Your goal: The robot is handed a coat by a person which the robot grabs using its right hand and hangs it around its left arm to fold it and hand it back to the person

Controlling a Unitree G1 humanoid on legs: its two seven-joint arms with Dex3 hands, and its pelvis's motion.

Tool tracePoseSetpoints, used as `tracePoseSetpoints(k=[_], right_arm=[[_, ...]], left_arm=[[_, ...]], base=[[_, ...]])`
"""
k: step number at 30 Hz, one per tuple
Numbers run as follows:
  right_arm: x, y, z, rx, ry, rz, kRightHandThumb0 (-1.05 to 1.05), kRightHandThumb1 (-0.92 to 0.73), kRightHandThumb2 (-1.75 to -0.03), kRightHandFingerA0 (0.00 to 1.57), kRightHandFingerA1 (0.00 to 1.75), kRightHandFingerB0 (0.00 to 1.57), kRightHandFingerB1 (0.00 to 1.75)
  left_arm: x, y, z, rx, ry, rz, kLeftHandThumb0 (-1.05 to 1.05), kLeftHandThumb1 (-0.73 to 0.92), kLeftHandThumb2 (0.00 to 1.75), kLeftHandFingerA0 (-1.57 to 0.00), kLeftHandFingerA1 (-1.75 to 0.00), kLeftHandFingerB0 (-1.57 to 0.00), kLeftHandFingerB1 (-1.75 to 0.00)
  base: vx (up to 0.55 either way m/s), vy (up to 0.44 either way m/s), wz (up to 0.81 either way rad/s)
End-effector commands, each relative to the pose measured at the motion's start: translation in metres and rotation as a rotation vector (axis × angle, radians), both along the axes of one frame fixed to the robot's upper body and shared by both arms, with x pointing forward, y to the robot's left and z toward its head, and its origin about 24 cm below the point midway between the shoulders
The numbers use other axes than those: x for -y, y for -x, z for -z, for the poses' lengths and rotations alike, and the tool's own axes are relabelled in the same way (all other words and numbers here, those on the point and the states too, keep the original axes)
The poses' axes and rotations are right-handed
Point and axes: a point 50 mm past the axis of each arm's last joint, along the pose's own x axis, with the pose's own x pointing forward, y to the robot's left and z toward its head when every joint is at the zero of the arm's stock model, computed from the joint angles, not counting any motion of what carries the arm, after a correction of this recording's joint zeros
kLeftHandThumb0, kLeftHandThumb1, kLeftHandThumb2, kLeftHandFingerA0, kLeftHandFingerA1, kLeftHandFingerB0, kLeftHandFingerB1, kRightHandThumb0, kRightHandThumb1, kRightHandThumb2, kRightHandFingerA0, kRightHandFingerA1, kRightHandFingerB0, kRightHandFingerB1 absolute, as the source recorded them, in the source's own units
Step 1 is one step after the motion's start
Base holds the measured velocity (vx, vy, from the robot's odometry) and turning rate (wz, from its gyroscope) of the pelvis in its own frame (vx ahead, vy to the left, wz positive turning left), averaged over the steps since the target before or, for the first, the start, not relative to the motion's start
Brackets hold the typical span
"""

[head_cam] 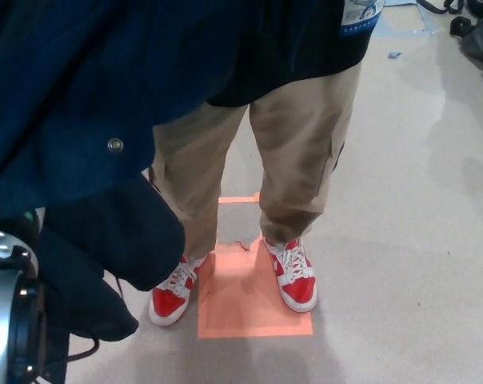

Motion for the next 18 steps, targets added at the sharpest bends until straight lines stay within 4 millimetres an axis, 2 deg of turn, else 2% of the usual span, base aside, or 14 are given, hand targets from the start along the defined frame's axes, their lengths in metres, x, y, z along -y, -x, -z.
tracePoseSetpoints(k=[1,2,6,8,10,11,15,16,17,18], right_arm=[[0.174,0.025,0.382,-1.033,0.193,0.453,-0.29,-0.89,-0.68,1.19,0.73,1.04,1.16],[0.177,0.028,0.392,-1.055,0.224,0.478,-0.32,-0.89,-0.68,1.2,0.73,1.03,1.2],[0.187,0.036,0.414,-1.12,0.298,0.555,-0.31,-0.89,-0.66,1.16,0.7,1.04,1.14],[0.191,0.04,0.424,-1.144,0.328,0.579,-0.3,-0.87,-0.67,1.19,0.78,1.02,1.18],[0.192,0.044,0.43,-1.161,0.347,0.579,-0.33,-0.88,-0.67,1.19,0.76,1.04,1.13],[0.193,0.047,0.435,-1.171,0.393,0.575,-0.33,-0.89,-0.66,1.16,0.66,1.06,1.11],[0.194,0.055,0.447,-1.192,0.557,0.57,-0.35,-0.9,-0.69,1.11,0.55,1.06,1.12],[0.195,0.057,0.451,-1.207,0.606,0.577,-0.35,-0.9,-0.69,1.13,0.6,1.05,1.11],[0.196,0.059,0.456,-1.213,0.646,0.584,-0.34,-0.9,-0.67,1.1,0.8,1.03,1.02],[0.196,0.061,0.459,-1.212,0.677,0.584,-0.34,-0.89,-0.67,1.08,0.84,1.05,0.95]], left_arm=[[-0.058,0.009,-0.035,0.107,0.038,-0.136,-0.76,0.63,0.98,-0.11,-0.45,0.0,-0.36],[-0.059,0.01,-0.034,0.108,0.032,-0.136,-0.78,0.65,0.99,-0.05,-0.43,-0.02,-0.35],[-0.061,0.01,-0.034,0.109,0.045,-0.14,-0.76,0.64,0.98,-0.05,-0.43,-0.03,-0.35],[-0.062,0.011,-0.034,0.109,0.044,-0.14,-0.76,0.64,0.98,-0.05,-0.43,-0.03,-0.36],[-0.062,0.011,-0.033,0.108,0.041,-0.141,-0.76,0.64,0.99,-0.05,-0.43,-0.03,-0.36],[-0.063,0.012,-0.033,0.108,0.037,-0.143,-0.77,0.65,0.99,-0.05,-0.43,-0.02,-0.37],[-0.064,0.013,-0.031,0.103,0.034,-0.147,-0.75,0.66,0.99,-0.06,-0.43,-0.01,-0.37],[-0.064,0.013,-0.031,0.102,0.033,-0.145,-0.73,0.64,0.99,-0.08,-0.44,-0.02,-0.38],[-0.065,0.013,-0.031,0.101,0.037,-0.147,-0.76,0.65,0.98,-0.06,-0.43,-0.01,-0.36],[-0.065,0.013,-0.031,0.101,0.042,-0.149,-0.77,0.64,0.98,-0.06,-0.42,-0.01,-0.35]], base=[[0.0,0.0,0.0],[0.0,0.0,0.0],[0.0,0.0,0.0],[0.0,0.0,0.0],[0.0,0.0,0.0],[0.0,0.0,0.0],[0.0,0.0,0.0],[0.0,0.0,0.0],[0.0,0.0,0.0],[0.0,0.0,0.0]])
